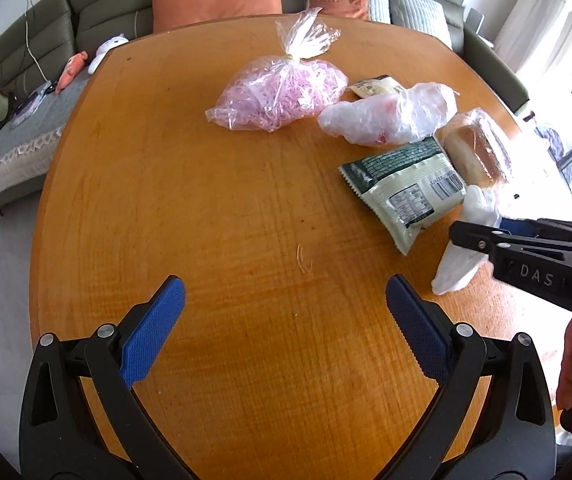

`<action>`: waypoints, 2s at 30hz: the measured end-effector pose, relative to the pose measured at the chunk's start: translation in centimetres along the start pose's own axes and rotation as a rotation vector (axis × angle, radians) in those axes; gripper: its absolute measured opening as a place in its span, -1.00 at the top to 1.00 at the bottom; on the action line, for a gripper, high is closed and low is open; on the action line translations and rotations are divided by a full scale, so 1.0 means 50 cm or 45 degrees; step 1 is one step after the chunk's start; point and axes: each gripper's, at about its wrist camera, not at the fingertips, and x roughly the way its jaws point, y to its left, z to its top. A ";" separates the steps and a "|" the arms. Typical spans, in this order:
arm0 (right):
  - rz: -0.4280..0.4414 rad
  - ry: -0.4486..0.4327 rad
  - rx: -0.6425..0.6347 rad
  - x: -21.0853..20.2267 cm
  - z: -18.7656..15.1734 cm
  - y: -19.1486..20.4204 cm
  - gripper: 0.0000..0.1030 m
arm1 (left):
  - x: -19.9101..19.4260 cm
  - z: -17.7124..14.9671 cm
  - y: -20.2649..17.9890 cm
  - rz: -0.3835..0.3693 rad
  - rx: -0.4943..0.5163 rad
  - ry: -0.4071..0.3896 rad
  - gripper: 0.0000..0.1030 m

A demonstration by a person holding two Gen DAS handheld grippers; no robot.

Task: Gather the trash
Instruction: 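Grasp the white cloth with the right tool, then grasp the green snack packet with the left tool, then carry the cloth and snack packet to the bin and release both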

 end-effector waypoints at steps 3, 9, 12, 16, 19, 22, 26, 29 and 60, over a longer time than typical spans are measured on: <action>0.048 -0.049 0.009 -0.031 0.001 -0.018 0.73 | 0.003 0.016 -0.017 -0.011 0.026 -0.007 -0.88; 0.052 -0.166 0.077 -0.105 0.013 -0.071 0.73 | 0.027 0.059 -0.082 -0.044 0.155 -0.009 -0.88; 0.044 -0.195 0.114 -0.127 0.031 -0.092 0.73 | 0.053 0.078 -0.114 -0.066 0.234 0.020 -0.88; 0.065 -0.219 0.150 -0.137 0.050 -0.108 0.73 | 0.100 0.110 -0.141 -0.113 0.287 0.075 -0.88; 0.056 -0.228 0.161 -0.139 0.061 -0.118 0.73 | 0.131 0.128 -0.159 -0.123 0.332 0.109 -0.88; 0.026 -0.223 0.163 -0.135 0.069 -0.123 0.73 | 0.149 0.141 -0.178 -0.138 0.378 0.117 -0.88; 0.018 -0.220 0.174 -0.126 0.078 -0.130 0.73 | 0.175 0.149 -0.206 -0.116 0.437 0.144 -0.88; 0.013 -0.219 0.186 -0.122 0.081 -0.136 0.73 | 0.187 0.150 -0.216 -0.124 0.441 0.162 -0.77; 0.207 -0.196 -0.240 -0.133 0.036 0.270 0.73 | -0.028 -0.079 0.112 -0.061 -0.020 -0.024 -0.29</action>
